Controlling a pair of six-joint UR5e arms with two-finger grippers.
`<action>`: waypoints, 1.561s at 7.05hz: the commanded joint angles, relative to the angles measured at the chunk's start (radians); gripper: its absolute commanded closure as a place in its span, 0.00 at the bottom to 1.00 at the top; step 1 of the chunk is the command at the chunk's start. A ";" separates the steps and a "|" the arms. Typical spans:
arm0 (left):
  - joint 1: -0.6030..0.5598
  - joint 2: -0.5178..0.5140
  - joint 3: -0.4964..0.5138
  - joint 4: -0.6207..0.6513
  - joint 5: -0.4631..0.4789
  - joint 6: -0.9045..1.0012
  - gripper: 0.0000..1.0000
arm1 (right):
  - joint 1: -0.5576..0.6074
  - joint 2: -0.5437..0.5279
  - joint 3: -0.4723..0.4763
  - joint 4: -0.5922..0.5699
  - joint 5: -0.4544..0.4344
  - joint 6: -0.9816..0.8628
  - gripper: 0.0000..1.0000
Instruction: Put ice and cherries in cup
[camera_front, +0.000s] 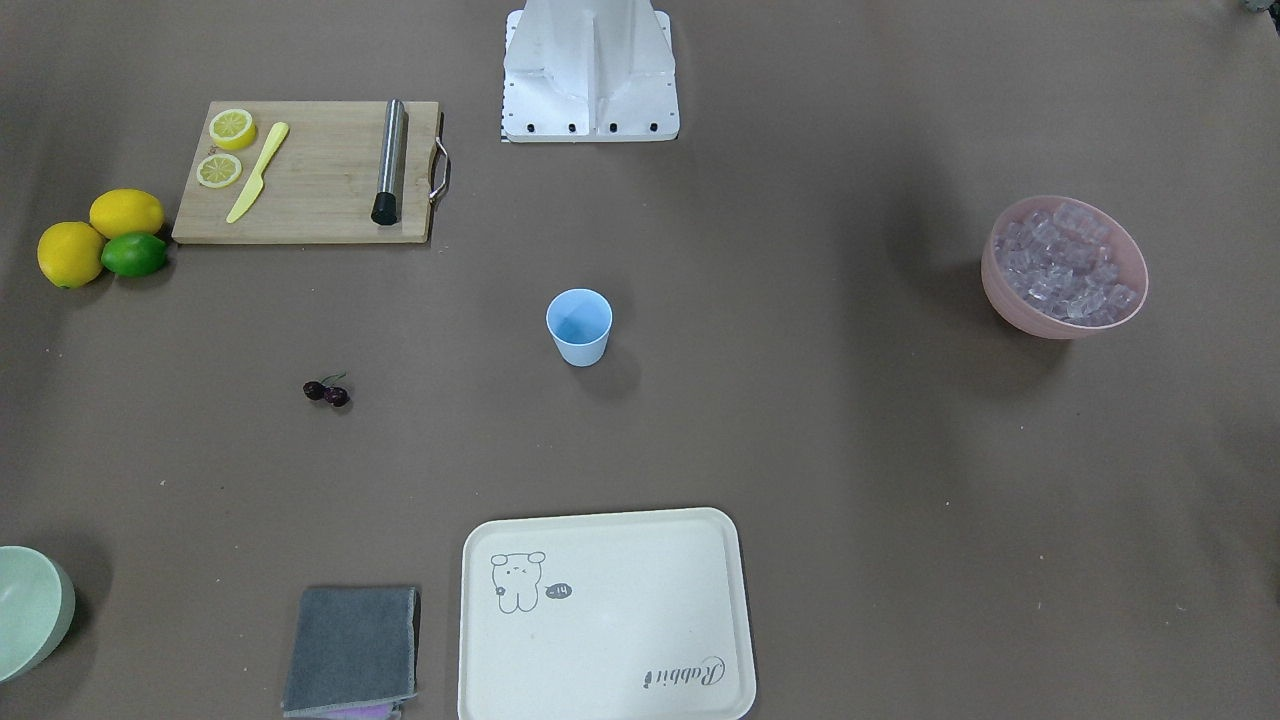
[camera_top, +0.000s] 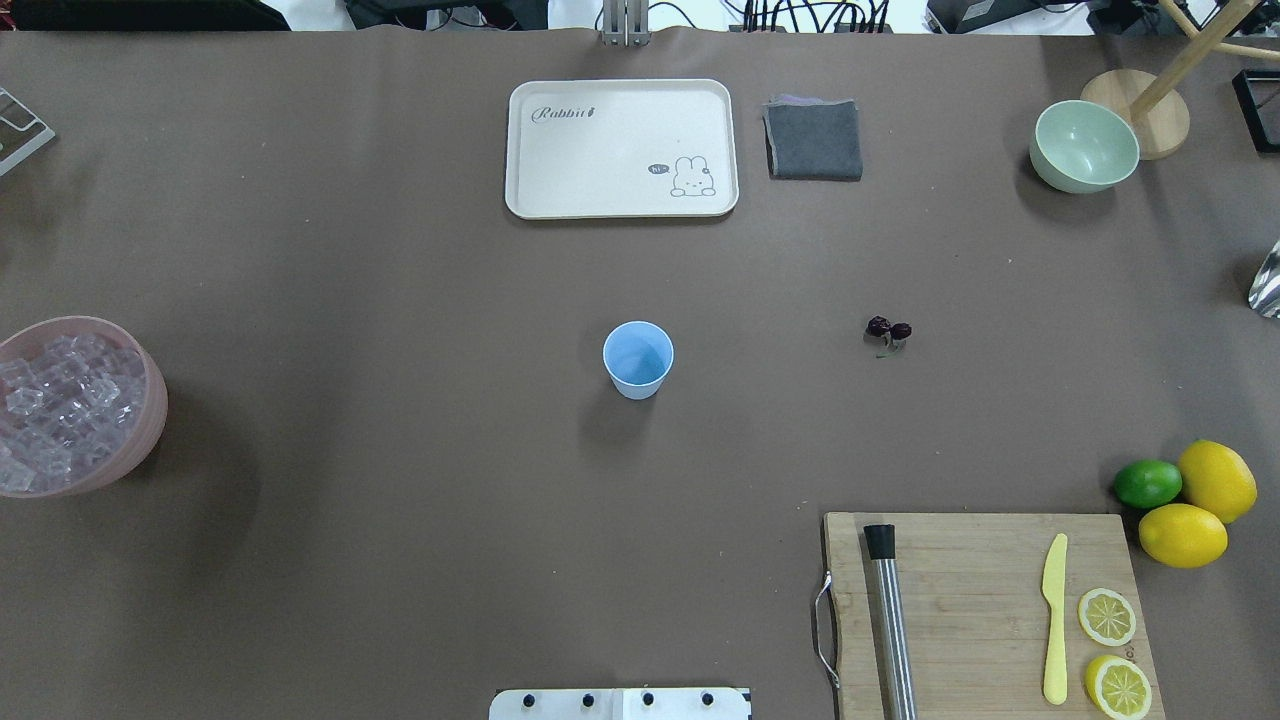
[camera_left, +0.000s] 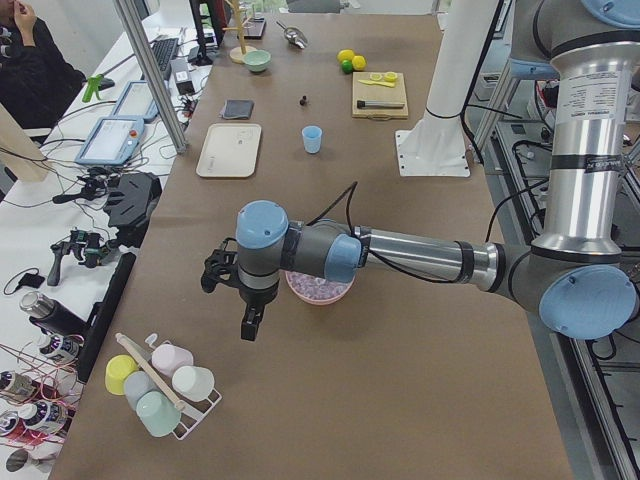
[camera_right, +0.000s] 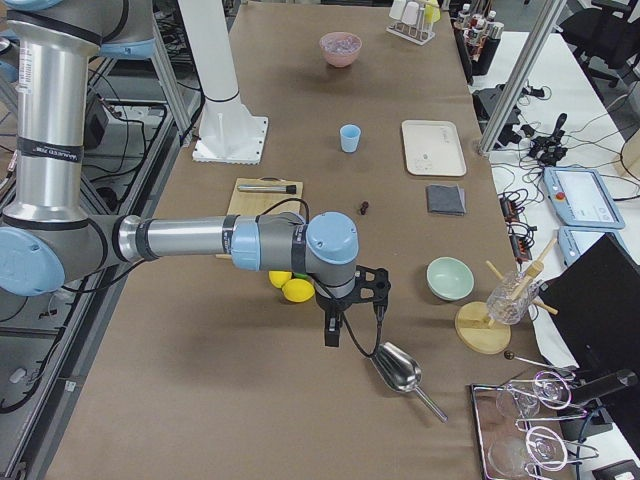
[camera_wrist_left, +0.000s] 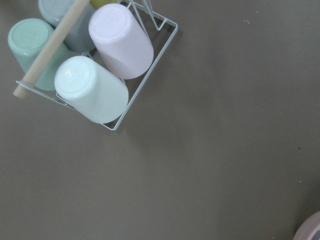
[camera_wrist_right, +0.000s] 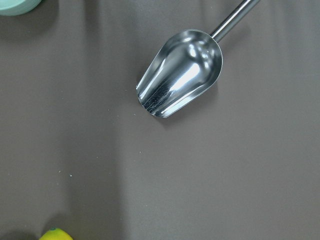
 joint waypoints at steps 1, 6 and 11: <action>0.001 -0.002 0.002 0.002 0.000 0.000 0.02 | 0.000 -0.004 0.038 0.001 0.022 -0.003 0.00; -0.025 0.020 0.031 0.002 0.012 0.006 0.02 | 0.000 0.000 0.052 -0.004 0.037 0.006 0.00; -0.028 0.001 0.010 0.003 0.006 0.006 0.02 | -0.002 -0.014 0.052 -0.005 0.030 0.008 0.00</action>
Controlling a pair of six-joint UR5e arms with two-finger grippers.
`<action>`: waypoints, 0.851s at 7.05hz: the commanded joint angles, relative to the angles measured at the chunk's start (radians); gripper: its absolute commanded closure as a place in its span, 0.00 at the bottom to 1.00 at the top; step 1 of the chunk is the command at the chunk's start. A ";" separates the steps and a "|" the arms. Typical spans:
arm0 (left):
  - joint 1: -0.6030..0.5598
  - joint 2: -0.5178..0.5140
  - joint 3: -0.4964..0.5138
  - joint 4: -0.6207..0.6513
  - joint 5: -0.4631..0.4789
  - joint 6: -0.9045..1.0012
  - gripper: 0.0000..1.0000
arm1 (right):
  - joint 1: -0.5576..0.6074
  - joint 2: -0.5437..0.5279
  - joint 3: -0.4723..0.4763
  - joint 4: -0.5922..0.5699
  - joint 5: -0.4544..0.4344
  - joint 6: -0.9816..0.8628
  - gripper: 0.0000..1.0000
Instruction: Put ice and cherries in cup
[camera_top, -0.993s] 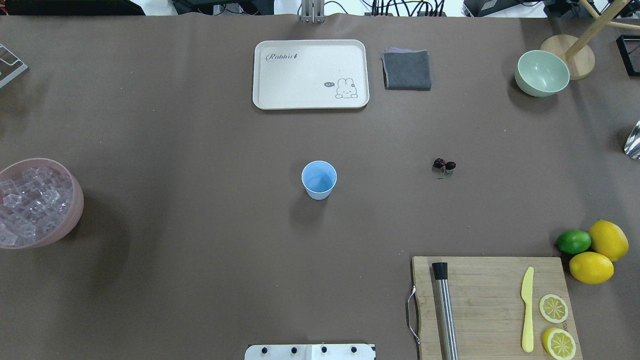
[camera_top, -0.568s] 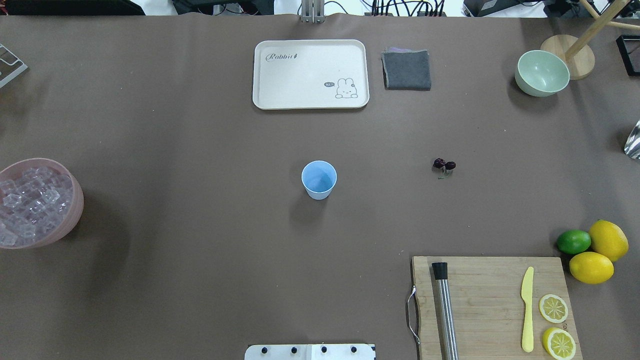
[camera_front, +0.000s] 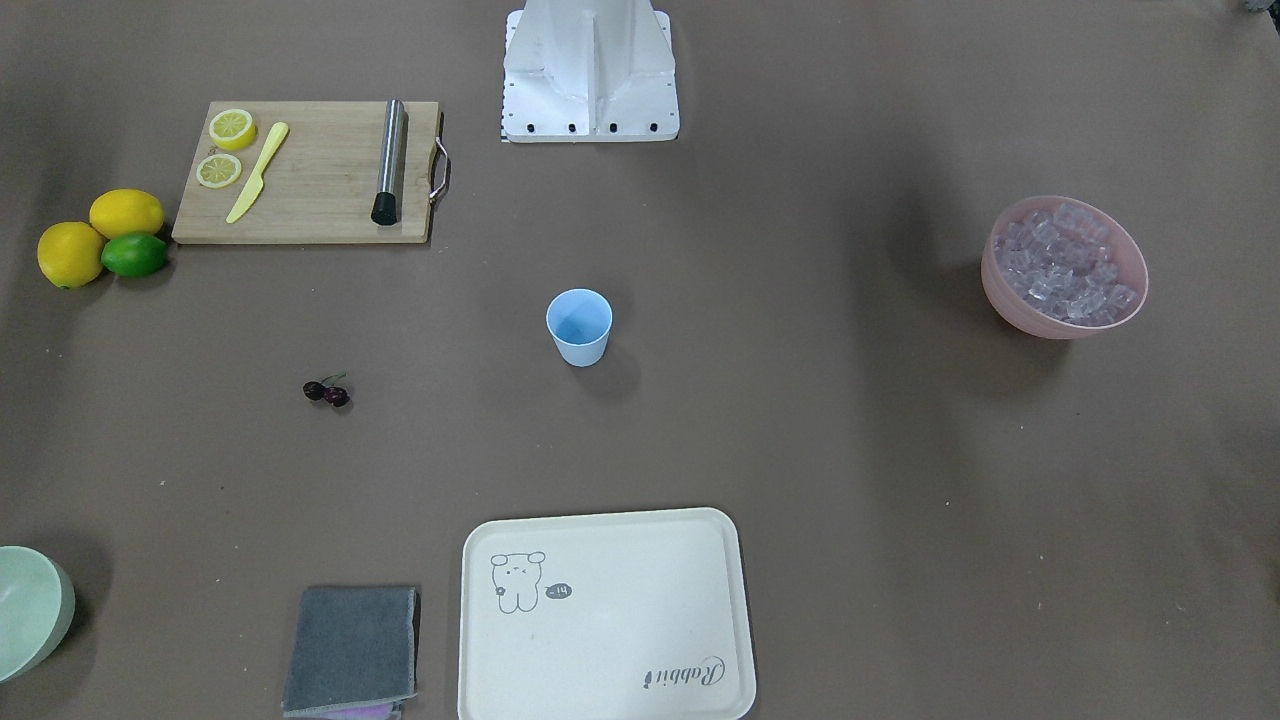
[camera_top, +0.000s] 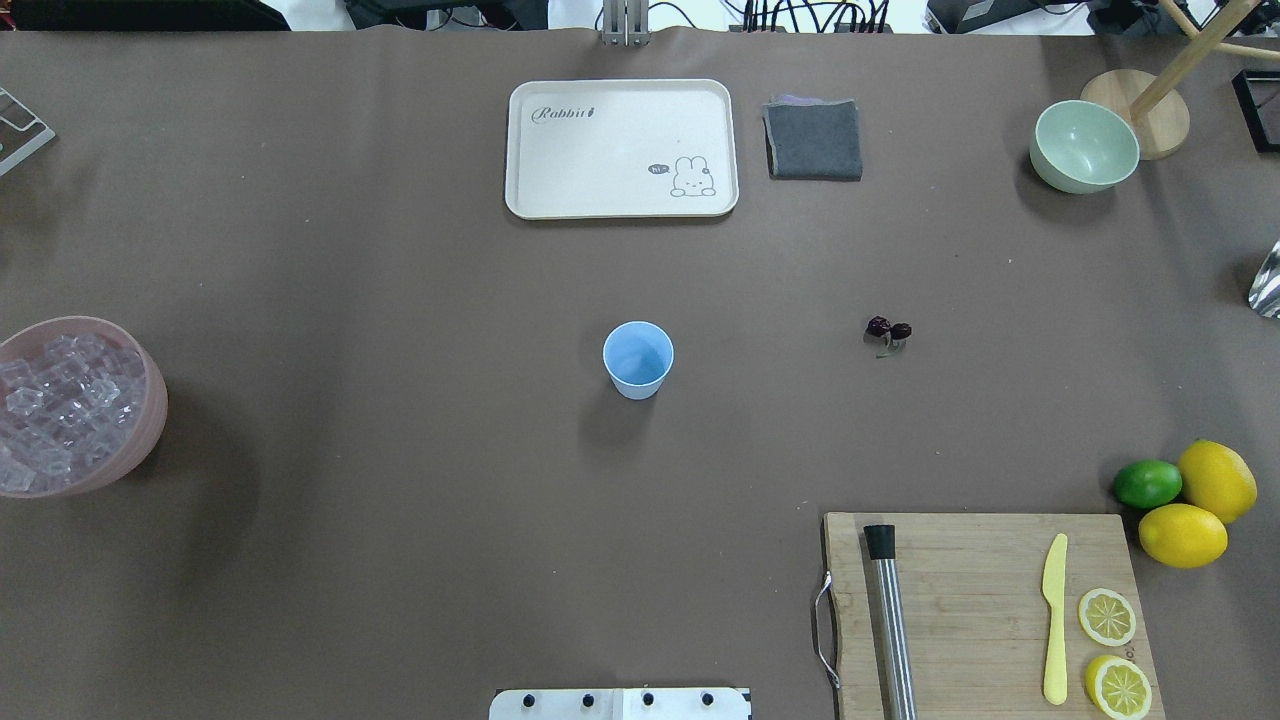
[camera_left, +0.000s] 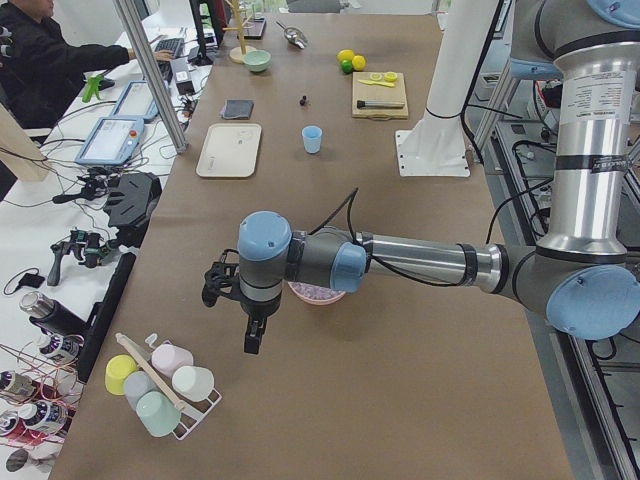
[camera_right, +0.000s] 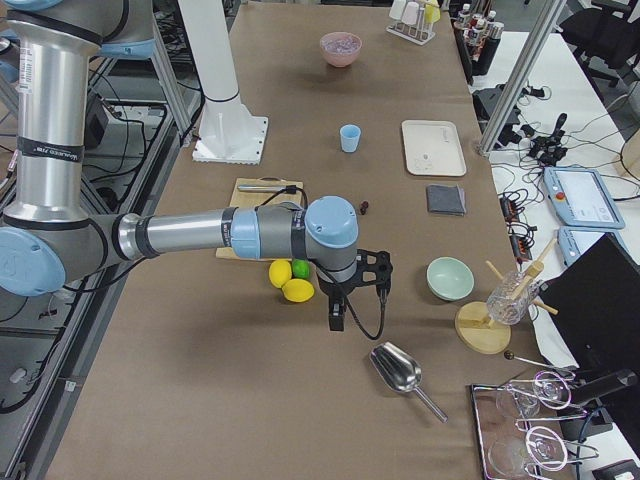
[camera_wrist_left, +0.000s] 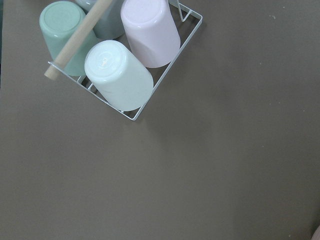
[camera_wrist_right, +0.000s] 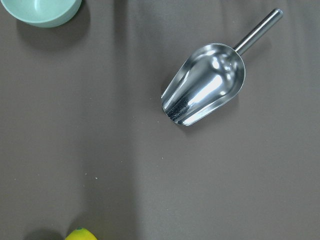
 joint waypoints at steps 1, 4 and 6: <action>0.010 -0.005 -0.031 0.001 -0.004 0.002 0.02 | 0.002 -0.003 0.004 0.001 -0.006 0.000 0.00; 0.008 0.037 -0.046 0.004 -0.026 0.003 0.02 | 0.002 -0.020 0.021 -0.003 0.021 -0.002 0.00; 0.000 0.050 -0.006 -0.028 -0.219 0.003 0.02 | 0.001 -0.019 0.019 0.000 0.021 -0.002 0.00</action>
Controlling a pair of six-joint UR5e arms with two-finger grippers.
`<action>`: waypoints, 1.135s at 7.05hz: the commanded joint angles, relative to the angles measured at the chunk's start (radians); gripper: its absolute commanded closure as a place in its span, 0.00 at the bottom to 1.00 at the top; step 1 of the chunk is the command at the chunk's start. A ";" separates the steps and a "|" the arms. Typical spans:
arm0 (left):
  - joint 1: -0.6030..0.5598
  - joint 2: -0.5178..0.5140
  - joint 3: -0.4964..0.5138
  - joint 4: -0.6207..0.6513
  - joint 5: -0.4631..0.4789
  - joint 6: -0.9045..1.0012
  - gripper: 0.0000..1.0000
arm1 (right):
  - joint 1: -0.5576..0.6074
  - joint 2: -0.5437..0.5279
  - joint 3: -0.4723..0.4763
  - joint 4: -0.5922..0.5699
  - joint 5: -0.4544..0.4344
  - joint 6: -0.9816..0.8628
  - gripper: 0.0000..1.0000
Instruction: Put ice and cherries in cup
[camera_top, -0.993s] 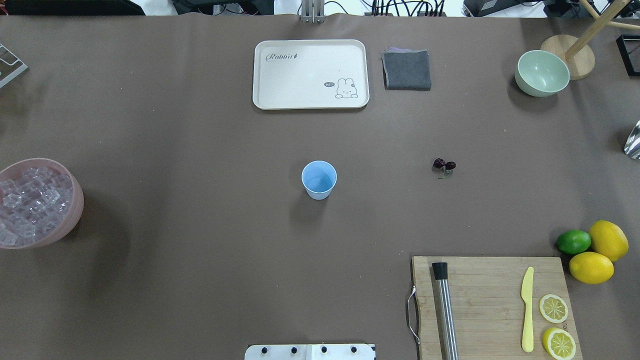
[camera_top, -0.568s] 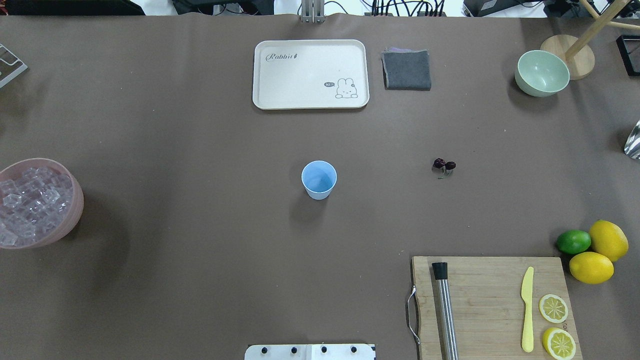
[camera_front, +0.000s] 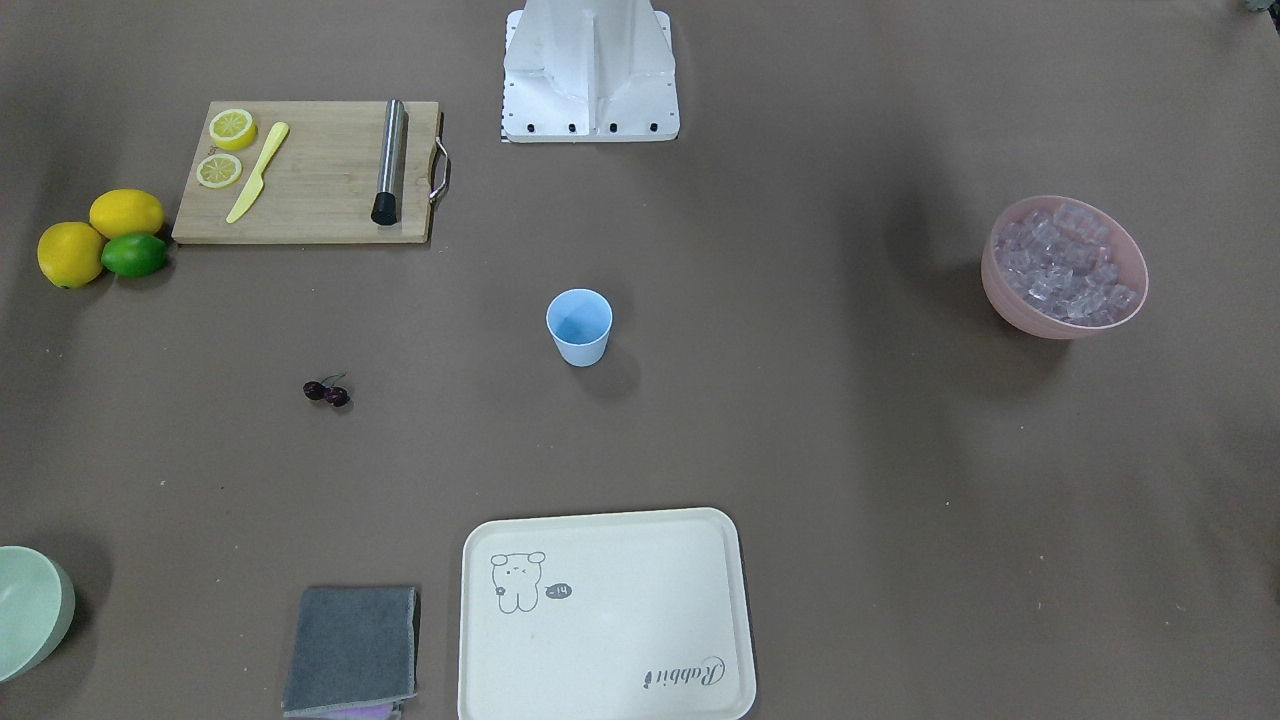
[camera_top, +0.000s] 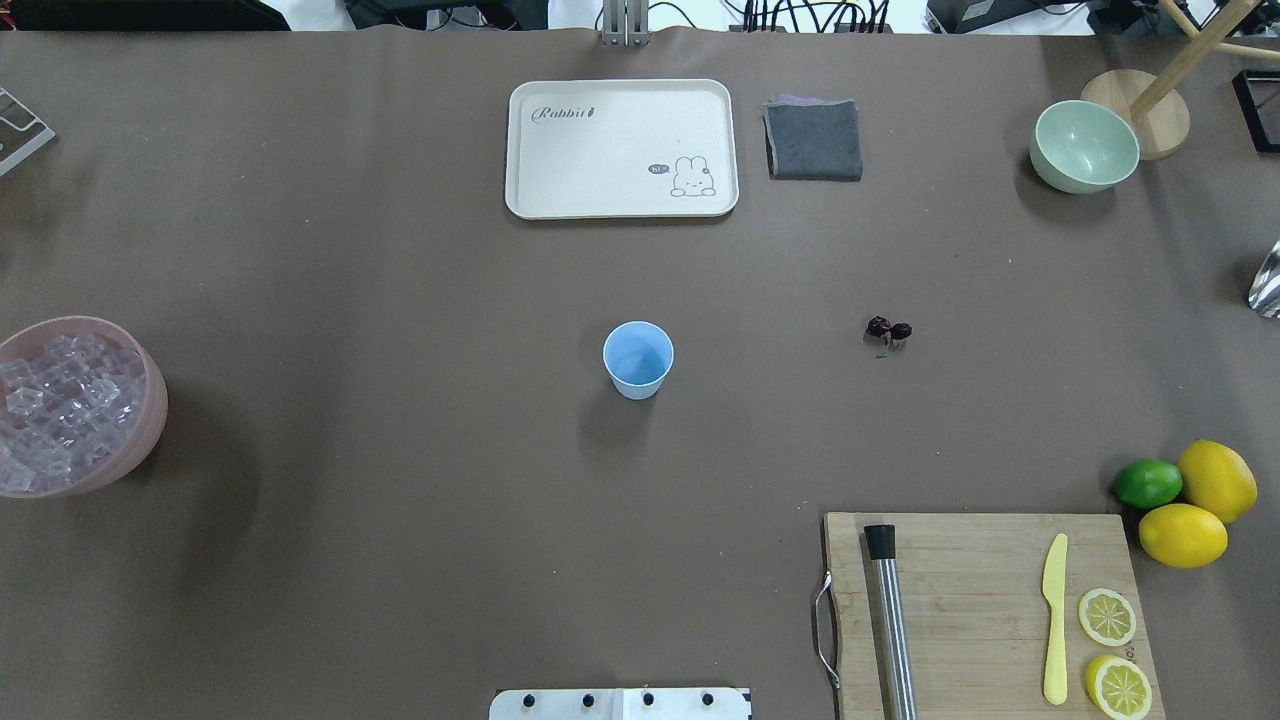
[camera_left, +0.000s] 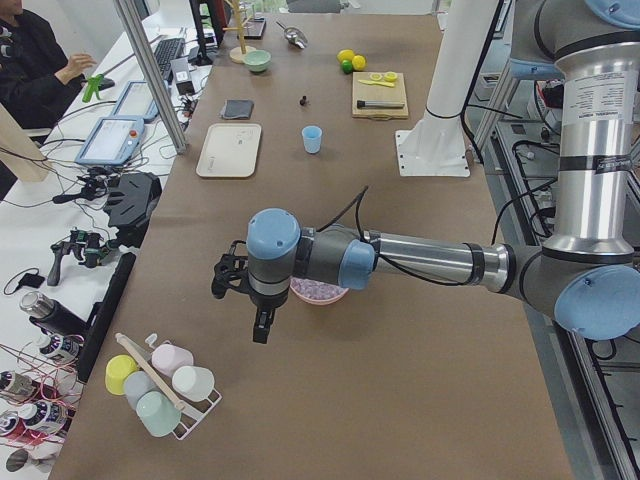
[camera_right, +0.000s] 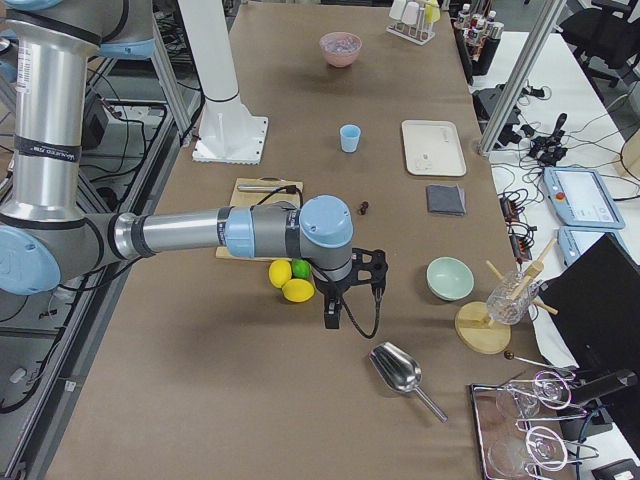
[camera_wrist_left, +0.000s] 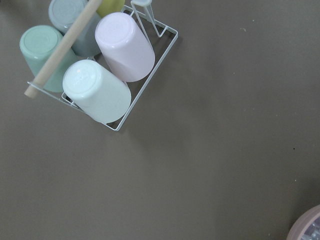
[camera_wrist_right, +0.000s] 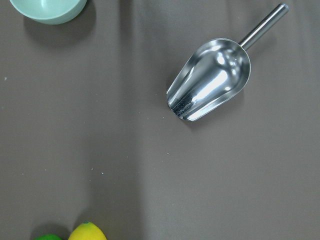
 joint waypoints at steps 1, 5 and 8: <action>-0.001 0.002 0.005 -0.023 0.017 0.001 0.02 | 0.000 0.005 0.000 0.000 -0.001 0.001 0.00; 0.007 0.011 0.017 -0.111 0.105 -0.147 0.02 | -0.004 0.034 -0.002 0.000 -0.008 0.003 0.00; 0.042 0.022 0.033 -0.168 0.105 -0.154 0.02 | -0.012 0.041 0.000 -0.001 -0.004 0.006 0.00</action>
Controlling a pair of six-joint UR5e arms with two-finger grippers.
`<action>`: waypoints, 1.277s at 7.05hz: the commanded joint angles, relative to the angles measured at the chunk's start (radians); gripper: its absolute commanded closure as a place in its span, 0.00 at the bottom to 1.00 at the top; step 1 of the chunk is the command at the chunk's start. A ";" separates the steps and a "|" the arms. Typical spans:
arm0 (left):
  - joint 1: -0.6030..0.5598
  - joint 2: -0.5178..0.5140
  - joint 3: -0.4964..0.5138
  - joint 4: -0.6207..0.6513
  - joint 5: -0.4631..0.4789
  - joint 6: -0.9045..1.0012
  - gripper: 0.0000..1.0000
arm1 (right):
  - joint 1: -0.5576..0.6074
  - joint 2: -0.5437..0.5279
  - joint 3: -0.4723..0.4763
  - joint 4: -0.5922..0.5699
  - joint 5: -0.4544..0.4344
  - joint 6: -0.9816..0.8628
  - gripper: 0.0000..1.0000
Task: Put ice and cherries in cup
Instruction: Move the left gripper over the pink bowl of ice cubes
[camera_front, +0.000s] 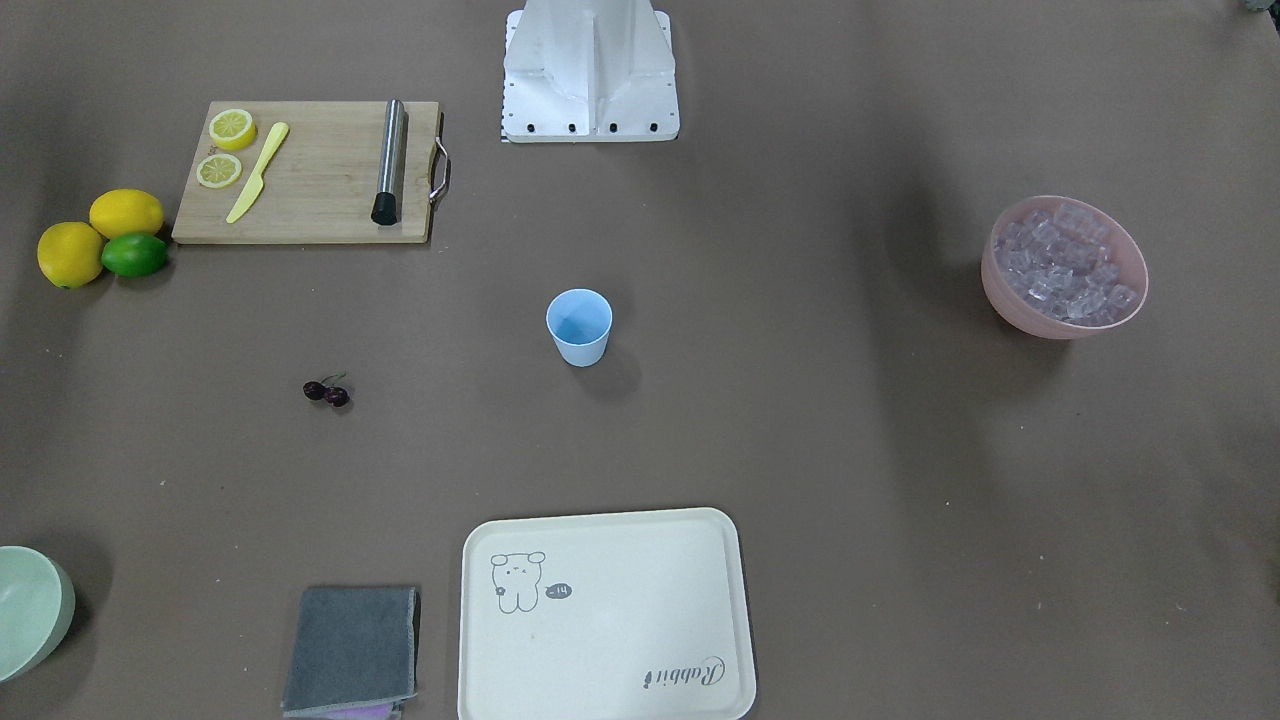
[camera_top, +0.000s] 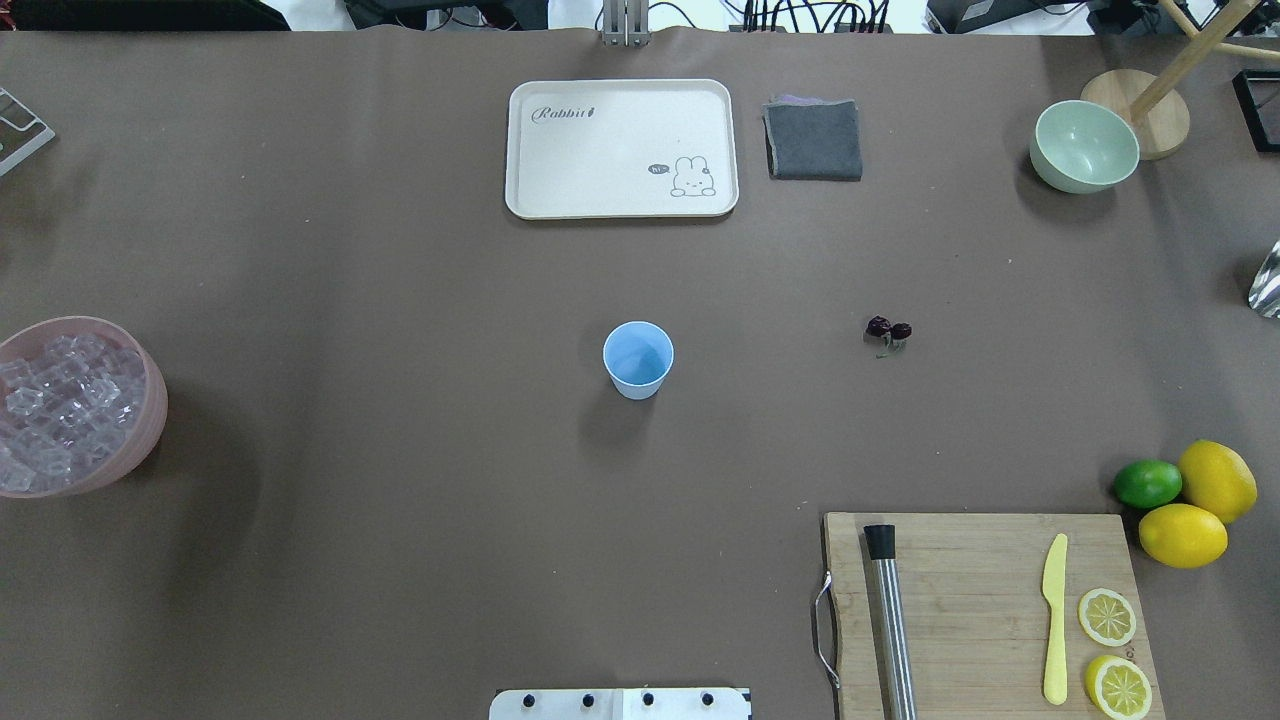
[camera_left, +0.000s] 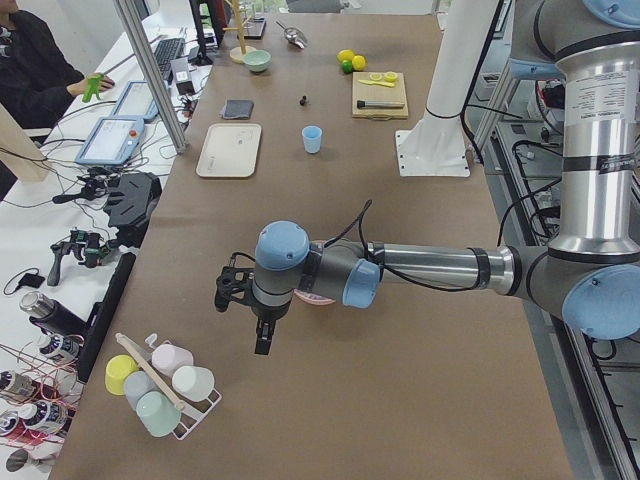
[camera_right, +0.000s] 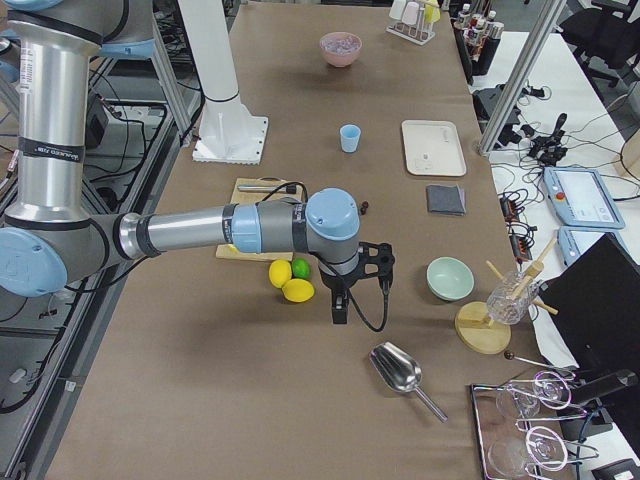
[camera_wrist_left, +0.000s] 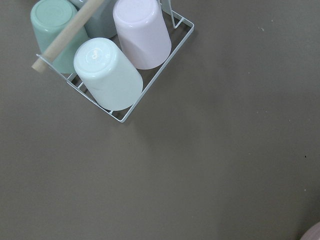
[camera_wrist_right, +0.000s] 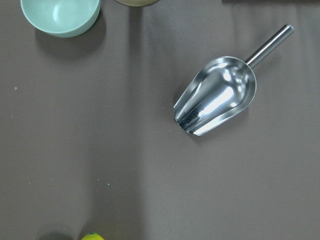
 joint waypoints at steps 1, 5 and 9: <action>0.025 0.006 -0.001 -0.017 -0.003 -0.010 0.02 | -0.016 0.007 -0.001 0.001 -0.001 0.024 0.00; 0.026 0.067 0.038 -0.218 -0.003 -0.007 0.02 | -0.030 0.007 -0.001 0.004 -0.004 0.033 0.00; 0.146 0.070 -0.124 -0.234 -0.114 -0.191 0.02 | -0.031 0.007 -0.004 0.004 -0.004 0.041 0.00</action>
